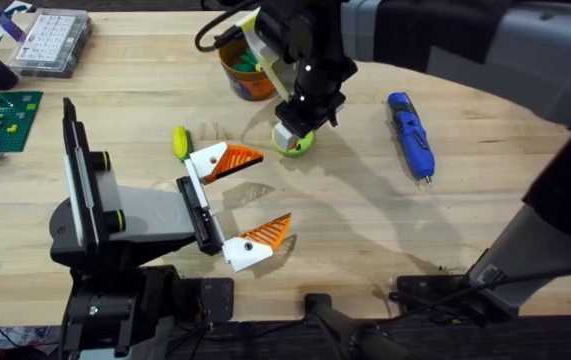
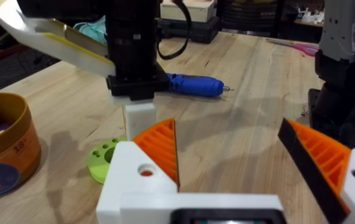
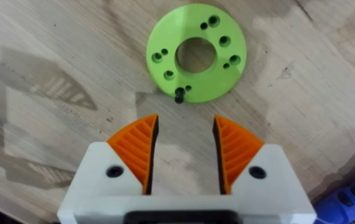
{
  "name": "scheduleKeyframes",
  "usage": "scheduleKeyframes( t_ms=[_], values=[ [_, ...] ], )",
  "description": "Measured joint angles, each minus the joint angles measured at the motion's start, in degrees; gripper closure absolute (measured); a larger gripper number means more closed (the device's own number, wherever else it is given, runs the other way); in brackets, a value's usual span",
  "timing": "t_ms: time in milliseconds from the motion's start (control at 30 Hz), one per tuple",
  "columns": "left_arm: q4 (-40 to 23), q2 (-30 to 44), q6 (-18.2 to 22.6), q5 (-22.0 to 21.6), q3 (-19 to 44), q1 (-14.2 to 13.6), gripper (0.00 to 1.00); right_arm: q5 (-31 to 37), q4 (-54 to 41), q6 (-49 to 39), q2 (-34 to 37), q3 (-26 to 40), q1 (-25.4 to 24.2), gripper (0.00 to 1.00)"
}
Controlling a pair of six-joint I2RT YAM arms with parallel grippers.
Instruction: Pick up the gripper from the table and insert it into the empty holder that is missing its gripper. Then pick up a screw, insert it into the mounting hole, and use the screwdriver to tighten it. Finally, clean up the table by picking up the vegetable and placing it into the bucket.
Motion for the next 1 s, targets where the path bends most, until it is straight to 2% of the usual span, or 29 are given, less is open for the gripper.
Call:
scheduleKeyframes(
  t_ms=[300, 600, 833, 1000],
  values=[
    [0.0, 0.0, 0.0, 0.0, 0.0, 0.0, 0.011, -1.9, -2.1, 0.0, 0.6, 0.0, 0.0, 0.477],
    [0.0, 0.0, 0.0, 0.0, 0.0, 0.0, 0.011, -2.2, -0.3, 0.3, 0.1, -0.5, 0.0, 0.477],
    [0.0, 0.0, 0.0, 0.0, 0.0, 0.0, 0.011, -1.9, 4.7, 1.8, -5.1, -8.0, 0.0, 0.477],
    [0.0, 0.0, 0.0, 0.0, 0.0, 0.0, 0.011, -1.7, 5.9, 2.4, -6.5, -10.0, 0.1, 0.477]
  ],
)
